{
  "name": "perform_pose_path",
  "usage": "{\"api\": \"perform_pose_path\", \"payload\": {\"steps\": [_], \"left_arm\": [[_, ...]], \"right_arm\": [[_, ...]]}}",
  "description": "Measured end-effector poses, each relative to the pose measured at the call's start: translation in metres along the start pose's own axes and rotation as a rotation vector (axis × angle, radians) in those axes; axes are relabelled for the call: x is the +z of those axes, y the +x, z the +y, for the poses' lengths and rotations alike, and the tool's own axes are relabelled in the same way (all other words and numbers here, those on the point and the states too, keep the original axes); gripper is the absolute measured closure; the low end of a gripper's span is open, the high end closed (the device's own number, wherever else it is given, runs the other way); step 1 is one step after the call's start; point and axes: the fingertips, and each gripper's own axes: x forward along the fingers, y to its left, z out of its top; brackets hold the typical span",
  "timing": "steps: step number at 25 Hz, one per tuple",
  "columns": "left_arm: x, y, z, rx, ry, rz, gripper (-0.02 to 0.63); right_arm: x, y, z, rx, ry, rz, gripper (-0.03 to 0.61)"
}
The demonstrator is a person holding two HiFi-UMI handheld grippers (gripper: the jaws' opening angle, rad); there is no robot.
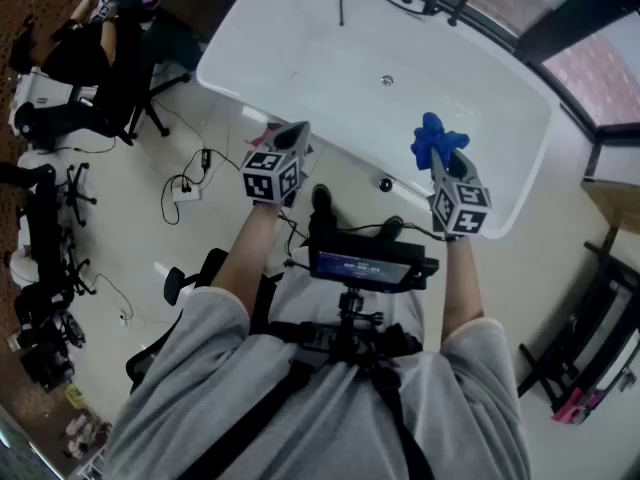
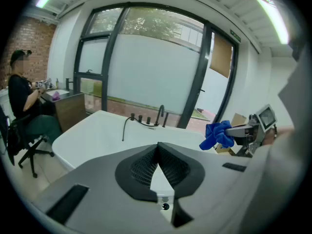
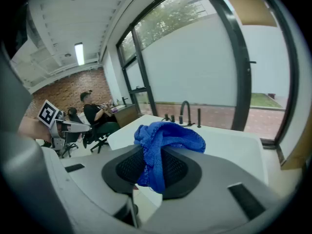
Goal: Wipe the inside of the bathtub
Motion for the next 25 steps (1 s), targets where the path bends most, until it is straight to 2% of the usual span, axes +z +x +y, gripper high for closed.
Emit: {"api": "perform_pose_path", "payload": {"steps": [6, 11, 18, 25], "left_arm": [[-0.002, -0.034, 0.061, 0.102, -0.057, -0.038, 0.611], [-0.002, -0.054, 0.111, 0.161, -0.100, -0.061, 0.612], [-0.001, -0.050, 0.146, 0.150, -0.104, -0.060, 0.612], [0.004, -0.039, 0.177, 0.108, -0.099, -0.036, 0.611]], "right_arm": [[0.020, 0.048, 0.077, 0.145, -0.075, 0.021, 0.485], [0.028, 0.088, 0.125, 0.218, -0.116, 0.056, 0.485], [0.026, 0.125, 0.159, 0.238, -0.138, 0.095, 0.485], [0.045, 0.157, 0.188, 0.237, -0.182, 0.116, 0.485]]}}
